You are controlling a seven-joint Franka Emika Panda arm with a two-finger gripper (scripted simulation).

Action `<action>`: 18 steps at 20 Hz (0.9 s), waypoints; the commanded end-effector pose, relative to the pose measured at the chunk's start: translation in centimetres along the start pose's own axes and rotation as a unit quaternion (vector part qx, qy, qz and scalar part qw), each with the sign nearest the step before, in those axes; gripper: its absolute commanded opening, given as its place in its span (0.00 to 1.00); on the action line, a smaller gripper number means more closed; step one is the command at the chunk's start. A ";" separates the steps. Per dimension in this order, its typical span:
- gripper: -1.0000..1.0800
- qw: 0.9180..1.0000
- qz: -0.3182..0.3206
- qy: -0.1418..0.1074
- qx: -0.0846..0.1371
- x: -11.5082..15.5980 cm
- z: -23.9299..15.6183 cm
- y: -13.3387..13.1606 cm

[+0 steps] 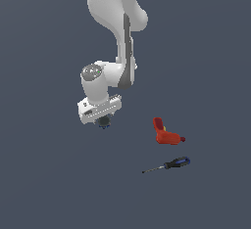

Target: Pick up a designated object from a clutter of objects.

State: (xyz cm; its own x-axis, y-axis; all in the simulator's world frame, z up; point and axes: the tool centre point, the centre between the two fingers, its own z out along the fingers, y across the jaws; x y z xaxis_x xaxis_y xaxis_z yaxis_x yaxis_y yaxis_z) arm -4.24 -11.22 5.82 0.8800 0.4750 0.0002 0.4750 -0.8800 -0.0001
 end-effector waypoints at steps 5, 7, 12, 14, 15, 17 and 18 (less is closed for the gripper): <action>0.96 1.000 -0.001 0.000 0.000 -0.1 2.7 -0.1; 0.96 1.000 -0.001 0.000 0.000 -0.1 3.5 -0.1; 0.96 1.000 -0.001 0.000 0.000 -0.1 4.4 0.0; 0.00 1.000 -0.001 0.000 0.000 -0.1 4.5 0.0; 0.00 1.000 -0.001 0.000 0.000 -0.1 4.5 0.0; 0.00 1.000 -0.001 0.000 0.000 -0.1 4.5 0.0; 0.00 1.000 -0.001 0.000 0.000 -0.1 4.5 0.0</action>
State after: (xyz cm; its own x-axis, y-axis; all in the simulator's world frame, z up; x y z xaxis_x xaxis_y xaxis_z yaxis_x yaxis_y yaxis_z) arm -4.32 -11.34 1.47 0.8792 0.4764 0.0006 0.4764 -0.8792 0.0010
